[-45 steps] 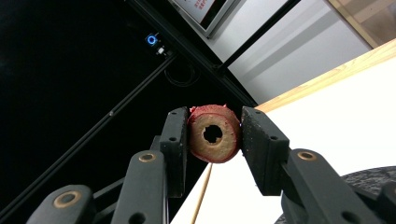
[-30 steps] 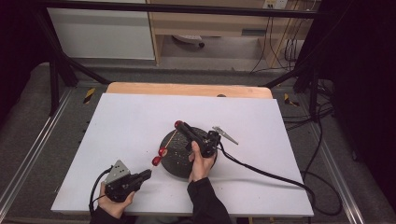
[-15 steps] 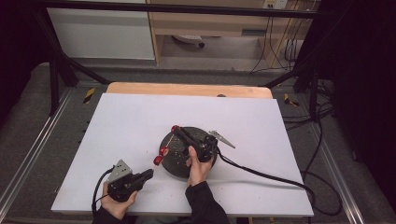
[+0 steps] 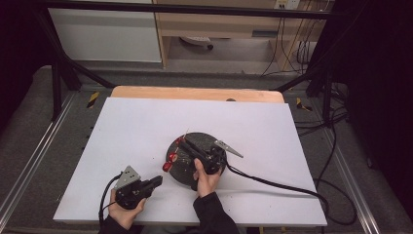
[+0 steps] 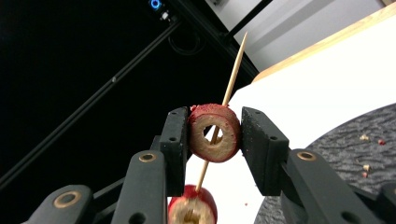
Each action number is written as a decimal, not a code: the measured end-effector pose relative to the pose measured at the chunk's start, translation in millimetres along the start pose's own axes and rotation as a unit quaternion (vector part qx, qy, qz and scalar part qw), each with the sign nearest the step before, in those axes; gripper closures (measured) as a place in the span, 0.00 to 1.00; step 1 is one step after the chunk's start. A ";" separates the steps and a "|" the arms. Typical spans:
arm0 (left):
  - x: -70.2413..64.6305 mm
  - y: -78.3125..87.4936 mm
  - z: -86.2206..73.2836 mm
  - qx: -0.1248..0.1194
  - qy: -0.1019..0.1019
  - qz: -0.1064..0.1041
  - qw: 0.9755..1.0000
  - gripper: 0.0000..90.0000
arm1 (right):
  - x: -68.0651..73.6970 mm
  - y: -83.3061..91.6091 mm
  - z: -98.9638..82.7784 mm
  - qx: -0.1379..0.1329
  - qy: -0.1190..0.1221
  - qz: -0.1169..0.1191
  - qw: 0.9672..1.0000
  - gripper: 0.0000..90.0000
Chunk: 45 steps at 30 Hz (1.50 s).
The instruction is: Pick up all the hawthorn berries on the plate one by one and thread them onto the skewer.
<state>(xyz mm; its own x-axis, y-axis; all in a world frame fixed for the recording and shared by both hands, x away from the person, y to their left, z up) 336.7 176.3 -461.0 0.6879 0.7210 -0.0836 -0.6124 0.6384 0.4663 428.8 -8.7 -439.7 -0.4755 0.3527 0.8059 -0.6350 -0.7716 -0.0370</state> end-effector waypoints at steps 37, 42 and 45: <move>9.5 7.6 -1.5 -0.001 -0.007 0.000 1.000 0.98 | -8.4 37.2 32.0 0.143 0.153 -0.113 0.971 0.19; 10.0 8.5 -1.8 0.000 -0.007 0.000 1.000 0.98 | -15.3 50.5 37.4 0.193 0.197 -0.134 0.952 0.10; 10.0 8.2 -2.0 0.002 -0.007 -0.001 1.000 0.98 | -19.6 60.9 41.7 0.201 0.207 -0.141 0.947 0.07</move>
<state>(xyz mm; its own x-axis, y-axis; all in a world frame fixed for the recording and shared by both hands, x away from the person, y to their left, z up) 337.8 189.3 -459.8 0.6944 0.7159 -0.0719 -0.6099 0.6387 0.4692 424.8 -84.7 -433.2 -0.5727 0.6881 0.4455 -0.5291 -0.7254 0.4402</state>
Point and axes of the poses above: each handheld gripper's, and its own axes: y roughly backward along the jaws, z roughly out of its top, x roughly to its left, the point moved 5 cm from there along -y, roughly forward along the jaws, and after that the axes turned 8 degrees about -y, right-handed, at the moved point
